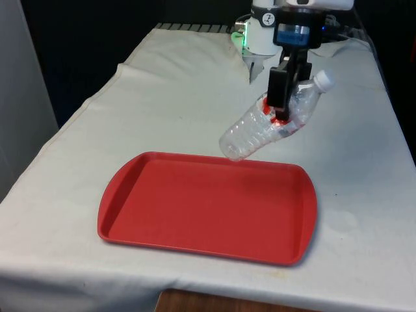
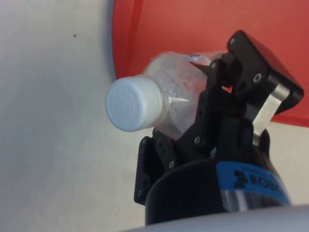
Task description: Place the bottle upright on the tray.
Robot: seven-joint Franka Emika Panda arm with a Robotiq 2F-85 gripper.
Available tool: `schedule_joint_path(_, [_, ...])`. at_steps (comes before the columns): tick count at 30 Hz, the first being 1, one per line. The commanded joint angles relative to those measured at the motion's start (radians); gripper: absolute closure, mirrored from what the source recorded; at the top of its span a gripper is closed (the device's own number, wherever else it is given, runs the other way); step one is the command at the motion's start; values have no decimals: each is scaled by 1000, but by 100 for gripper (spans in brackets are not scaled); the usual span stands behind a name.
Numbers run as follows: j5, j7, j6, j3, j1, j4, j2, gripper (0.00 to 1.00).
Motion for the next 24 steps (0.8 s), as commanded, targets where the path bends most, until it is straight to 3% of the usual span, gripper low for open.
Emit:
schedule_joint_path(1, [20, -19, 9, 9, -11, 1, 3, 100])
schedule_joint_path(2, [0, 0, 0, 0, 0, 0, 0, 100])
schedule_joint_path(3, [20, -19, 9, 9, -11, 1, 3, 100])
schedule_joint_path(7, [74, -57, 20, 0, -16, 5, 9, 100])
schedule_joint_path(9, [111, -81, 27, -6, -16, 8, 13, 100])
schedule_joint_path(10, [102, -71, 20, -20, -4, 3, 5, 100])
schedule_joint_path(11, [124, -88, 30, -7, -16, 10, 14, 100])
schedule_joint_path(18, [209, -131, 40, -12, -20, 27, 30, 100])
schedule_joint_path(19, [190, -115, 30, -26, -7, 21, 23, 100])
schedule_joint_path(20, [220, -137, 41, -13, -20, 30, 32, 100])
schedule_joint_path(24, [265, -160, 43, -17, -20, 41, 41, 100])
